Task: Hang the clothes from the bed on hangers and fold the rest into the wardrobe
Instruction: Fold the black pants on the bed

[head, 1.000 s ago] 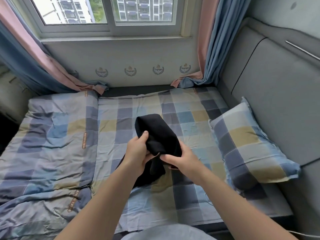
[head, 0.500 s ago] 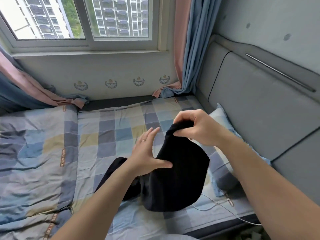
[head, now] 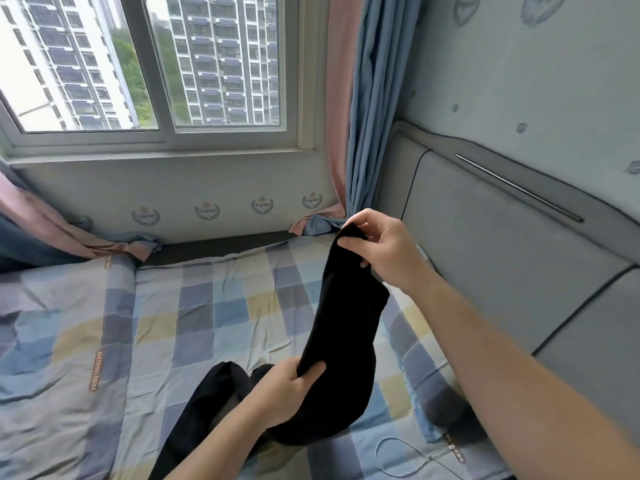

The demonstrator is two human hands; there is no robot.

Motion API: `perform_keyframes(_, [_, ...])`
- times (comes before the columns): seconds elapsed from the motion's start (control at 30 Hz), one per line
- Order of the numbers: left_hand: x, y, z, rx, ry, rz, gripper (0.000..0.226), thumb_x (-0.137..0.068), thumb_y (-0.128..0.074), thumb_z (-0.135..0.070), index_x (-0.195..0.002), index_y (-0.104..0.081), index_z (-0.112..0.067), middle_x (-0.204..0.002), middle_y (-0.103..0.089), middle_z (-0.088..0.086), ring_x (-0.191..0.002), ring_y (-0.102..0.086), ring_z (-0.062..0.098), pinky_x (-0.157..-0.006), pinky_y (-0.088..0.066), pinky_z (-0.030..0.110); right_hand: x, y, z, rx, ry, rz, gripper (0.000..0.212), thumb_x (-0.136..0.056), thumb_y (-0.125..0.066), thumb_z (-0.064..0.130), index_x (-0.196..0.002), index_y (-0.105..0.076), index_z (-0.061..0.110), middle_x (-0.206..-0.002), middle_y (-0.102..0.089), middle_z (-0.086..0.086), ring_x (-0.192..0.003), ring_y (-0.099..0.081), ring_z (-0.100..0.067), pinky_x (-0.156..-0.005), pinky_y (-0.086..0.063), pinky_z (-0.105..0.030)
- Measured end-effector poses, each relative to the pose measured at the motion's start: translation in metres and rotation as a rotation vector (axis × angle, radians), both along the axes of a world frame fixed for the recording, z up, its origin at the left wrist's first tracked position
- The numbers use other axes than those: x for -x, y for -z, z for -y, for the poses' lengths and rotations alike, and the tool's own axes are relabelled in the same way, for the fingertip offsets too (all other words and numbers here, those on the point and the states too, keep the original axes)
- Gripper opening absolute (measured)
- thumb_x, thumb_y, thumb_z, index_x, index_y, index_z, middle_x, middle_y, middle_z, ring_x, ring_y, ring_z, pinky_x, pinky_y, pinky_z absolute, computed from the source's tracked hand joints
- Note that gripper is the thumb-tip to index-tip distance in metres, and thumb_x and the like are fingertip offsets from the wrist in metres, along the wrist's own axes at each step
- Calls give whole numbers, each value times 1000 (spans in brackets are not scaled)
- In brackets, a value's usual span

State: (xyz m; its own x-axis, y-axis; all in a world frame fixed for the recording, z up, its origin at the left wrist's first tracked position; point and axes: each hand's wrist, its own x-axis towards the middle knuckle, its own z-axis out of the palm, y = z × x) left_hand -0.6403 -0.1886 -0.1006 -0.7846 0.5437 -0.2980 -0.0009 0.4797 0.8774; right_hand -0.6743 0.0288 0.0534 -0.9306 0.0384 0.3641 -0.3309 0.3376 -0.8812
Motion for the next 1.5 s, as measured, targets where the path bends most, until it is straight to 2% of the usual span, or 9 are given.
perform_keyframes(0.17, [3, -25, 8, -110, -216, 73, 41, -100, -49, -52, -104, -71, -18, -93, -77, 2, -85, -73, 19, -82, -58, 41, 5, 16, 3, -51, 128, 13, 25, -96, -66, 16, -119, -66, 27, -129, -63, 8, -124, -55, -6, -106, -46, -29])
perform_keyframes(0.37, [19, -74, 21, -452, -562, 274, 39, -92, -62, -55, -110, -64, -21, -98, -78, -1, -91, -74, 18, -84, -57, 36, -13, 45, 14, -28, 94, 82, 30, -99, -61, 26, -129, -61, 31, -139, -55, 13, -129, -46, 3, -92, -38, -5])
perform_keyframes(0.53, [29, -113, 28, -656, -660, 261, 45, -94, -64, -48, -122, -65, -12, -106, -76, 12, -97, -74, 31, -93, -56, 51, -38, 93, 39, 132, -19, 268, 52, -91, -60, 50, -137, -51, 27, -138, -57, 10, -133, -49, -9, -112, -40, -39])
perform_keyframes(0.7, [32, -148, 18, -765, -646, 228, 47, -93, -65, -47, -124, -63, -13, -106, -77, 9, -95, -75, 29, -89, -58, 48, -57, 126, 71, 79, -240, 453, 51, -84, -67, 49, -133, -51, 44, -125, -64, 24, -119, -59, 3, -99, -49, -24])
perform_keyframes(0.87, [40, -167, 4, -810, -648, 222, 36, -98, -61, -43, -115, -67, -12, -97, -78, 7, -88, -76, 24, -71, -63, 39, -53, 138, 75, -56, -17, 511, 17, -98, -58, 36, -107, -66, 24, -97, -72, 9, -93, -69, -8, -93, -55, -42])
perform_keyframes(0.97, [52, -167, 2, -813, -699, 246, 36, -97, -58, -50, -103, -66, -15, -85, -79, 4, -77, -77, 21, -55, -60, 33, -54, 140, 69, -105, -20, 516, 24, -101, -54, 33, -108, -69, 16, -99, -74, 0, -89, -70, -11, -85, -58, -37])
perform_keyframes(1.2, [61, -131, 11, -679, -426, 282, 77, -81, -53, -73, -136, -60, -19, -128, -69, 4, -120, -65, 22, -110, -43, 43, -53, 112, 61, 206, -7, 382, 13, -99, -62, 22, -97, -73, 29, -93, -77, 2, -84, -73, -17, -62, -55, -20])
perform_keyframes(1.37, [40, -82, 13, -550, -252, 208, 47, -87, -62, -61, -117, -72, -27, -110, -75, 3, -97, -72, 17, -75, -55, 30, -44, 78, 57, 305, 55, 210, 12, -96, -66, 12, -87, -74, 13, -76, -74, -1, -70, -71, -14, -54, -53, -28])
perform_keyframes(1.5, [17, -40, 13, -443, -116, 129, 47, -73, -81, -38, -117, -71, -24, -113, -75, 2, -106, -71, 17, -82, -56, 25, -33, 58, 58, 336, 55, 159, 11, -95, -66, 12, -86, -73, 9, -76, -72, -5, -69, -69, -16, -53, -55, -29])
